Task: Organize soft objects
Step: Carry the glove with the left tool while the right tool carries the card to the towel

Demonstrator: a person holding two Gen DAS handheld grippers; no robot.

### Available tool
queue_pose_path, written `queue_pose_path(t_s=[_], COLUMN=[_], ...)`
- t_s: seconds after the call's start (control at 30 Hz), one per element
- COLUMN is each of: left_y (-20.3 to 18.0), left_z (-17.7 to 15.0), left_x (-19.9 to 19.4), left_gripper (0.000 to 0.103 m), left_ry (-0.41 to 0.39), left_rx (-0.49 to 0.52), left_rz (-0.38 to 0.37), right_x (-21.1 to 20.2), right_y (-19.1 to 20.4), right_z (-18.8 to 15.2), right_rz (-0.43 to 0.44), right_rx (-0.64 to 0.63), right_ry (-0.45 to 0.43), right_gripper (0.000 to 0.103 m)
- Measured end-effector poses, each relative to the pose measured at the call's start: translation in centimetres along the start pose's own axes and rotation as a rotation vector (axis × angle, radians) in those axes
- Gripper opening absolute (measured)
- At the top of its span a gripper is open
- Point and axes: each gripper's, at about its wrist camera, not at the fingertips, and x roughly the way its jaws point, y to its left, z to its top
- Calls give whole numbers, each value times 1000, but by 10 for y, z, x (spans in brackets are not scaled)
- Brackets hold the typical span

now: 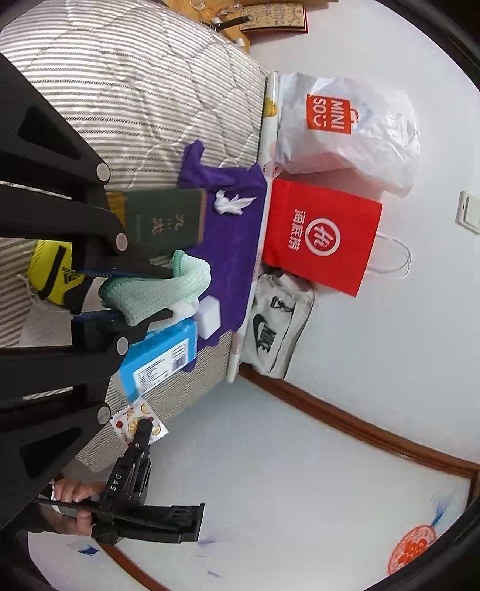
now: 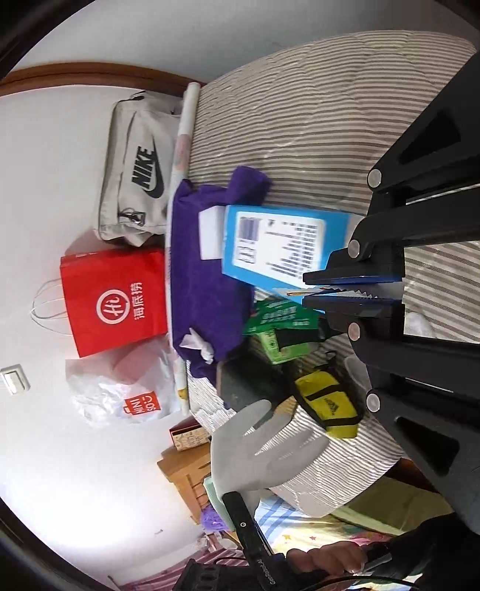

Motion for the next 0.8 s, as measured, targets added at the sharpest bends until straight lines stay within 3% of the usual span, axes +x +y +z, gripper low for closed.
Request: queue_pose_path(t_s=[0.23, 0.47, 0.8], left_y=[13, 24, 41], left_z=[21, 43, 67], left_x=[11, 32, 73], left_gripper=[13, 13, 13], left_ry=[-20, -13, 8], left_rx=[-13, -36, -64], left_rz=[56, 35, 63], right_x=[7, 24, 60], right_y=[-2, -10, -25], right_z=[23, 48, 91], right_rz=[-11, -21, -43], right_rx=[-15, -21, -46], right_ry=[-10, -13, -17], right_gripper=[5, 5, 5])
